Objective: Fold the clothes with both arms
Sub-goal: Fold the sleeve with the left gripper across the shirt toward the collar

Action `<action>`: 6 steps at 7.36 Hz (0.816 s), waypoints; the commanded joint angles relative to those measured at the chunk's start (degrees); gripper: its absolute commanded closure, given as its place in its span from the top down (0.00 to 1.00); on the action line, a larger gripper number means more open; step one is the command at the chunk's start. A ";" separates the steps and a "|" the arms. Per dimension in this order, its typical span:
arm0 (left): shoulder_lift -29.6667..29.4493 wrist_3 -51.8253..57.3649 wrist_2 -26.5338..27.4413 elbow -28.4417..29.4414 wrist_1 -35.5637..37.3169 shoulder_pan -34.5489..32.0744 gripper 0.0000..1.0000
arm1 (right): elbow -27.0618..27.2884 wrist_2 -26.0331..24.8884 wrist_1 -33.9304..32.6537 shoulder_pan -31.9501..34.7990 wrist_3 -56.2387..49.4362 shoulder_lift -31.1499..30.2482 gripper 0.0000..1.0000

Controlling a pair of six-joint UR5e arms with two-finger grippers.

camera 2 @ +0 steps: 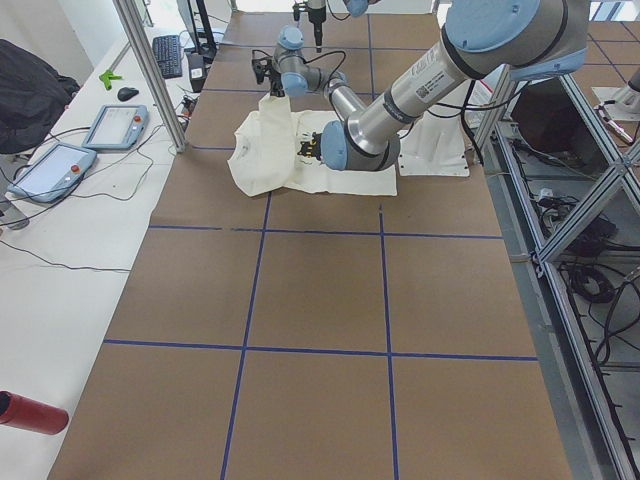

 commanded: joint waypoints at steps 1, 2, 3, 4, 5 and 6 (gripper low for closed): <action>-2.85 -1.89 3.55 6.40 -6.20 2.22 1.00 | -0.58 0.10 0.09 -0.01 -0.02 0.43 1.00; -2.68 0.99 3.46 6.15 -6.22 2.22 1.00 | -0.58 0.10 0.18 -0.01 -0.02 0.87 1.00; -2.15 3.71 3.46 5.80 -6.22 2.04 1.00 | -0.49 0.19 0.09 -0.01 0.07 1.48 1.00; -0.58 5.13 3.12 4.49 -5.96 1.87 1.00 | -0.58 0.19 0.09 -0.01 0.07 1.92 1.00; 2.91 6.80 2.68 0.30 -5.43 1.26 1.00 | -0.32 0.19 0.18 -0.09 1.90 2.88 1.00; 8.08 8.90 -0.98 -5.92 -3.43 0.29 1.00 | -0.23 0.19 0.27 -1.83 8.00 5.50 1.00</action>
